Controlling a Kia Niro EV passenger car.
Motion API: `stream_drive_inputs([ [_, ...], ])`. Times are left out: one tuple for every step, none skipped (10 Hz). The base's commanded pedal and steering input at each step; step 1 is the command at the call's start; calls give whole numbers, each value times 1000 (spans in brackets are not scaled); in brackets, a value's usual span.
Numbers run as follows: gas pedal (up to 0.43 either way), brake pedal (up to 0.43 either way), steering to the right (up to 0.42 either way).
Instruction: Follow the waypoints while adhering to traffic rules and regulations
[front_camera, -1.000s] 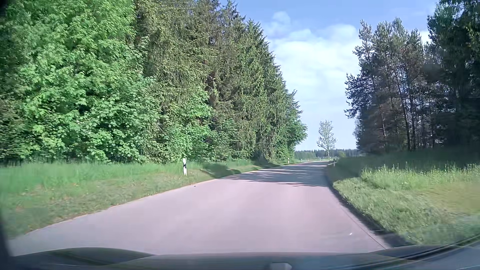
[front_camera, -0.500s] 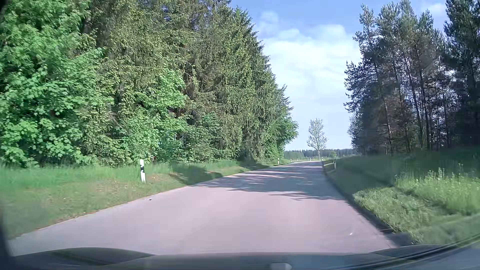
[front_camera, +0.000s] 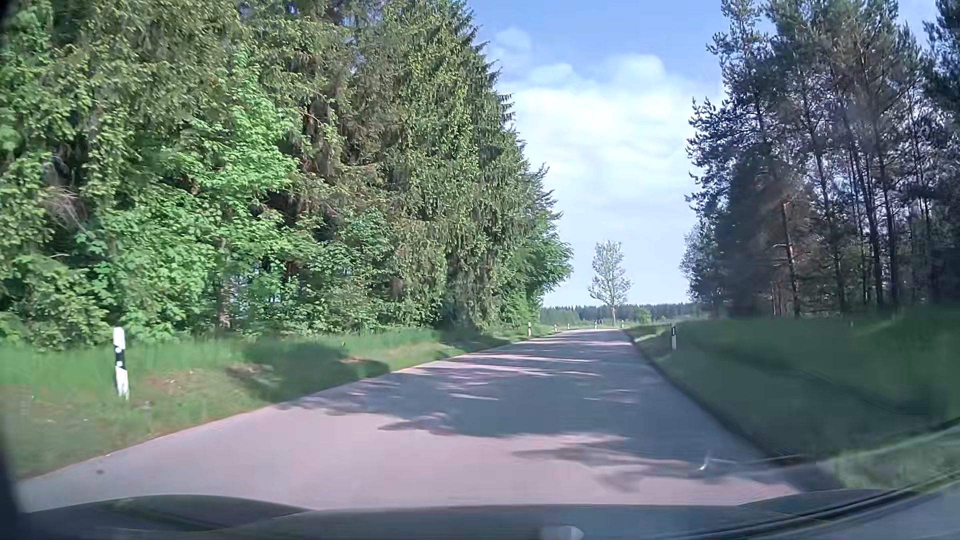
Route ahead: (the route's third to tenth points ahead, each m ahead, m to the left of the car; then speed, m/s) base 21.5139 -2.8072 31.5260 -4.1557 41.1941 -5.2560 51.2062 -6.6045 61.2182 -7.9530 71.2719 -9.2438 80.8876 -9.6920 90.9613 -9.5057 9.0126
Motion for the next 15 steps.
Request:
stream_drive_inputs([
  [169, 0, 56],
  [169, 0, 56],
  [169, 0, 56],
  [169, 0, 55],
  [169, 0, 56],
  [169, 0, 55],
  [169, 0, 54],
  [169, 0, 53],
  [169, 0, 48],
  [169, 0, 41],
  [177, 0, 35],
  [177, 0, 33],
  [189, 0, 33],
  [189, 0, 28],
  [189, 0, 24],
])
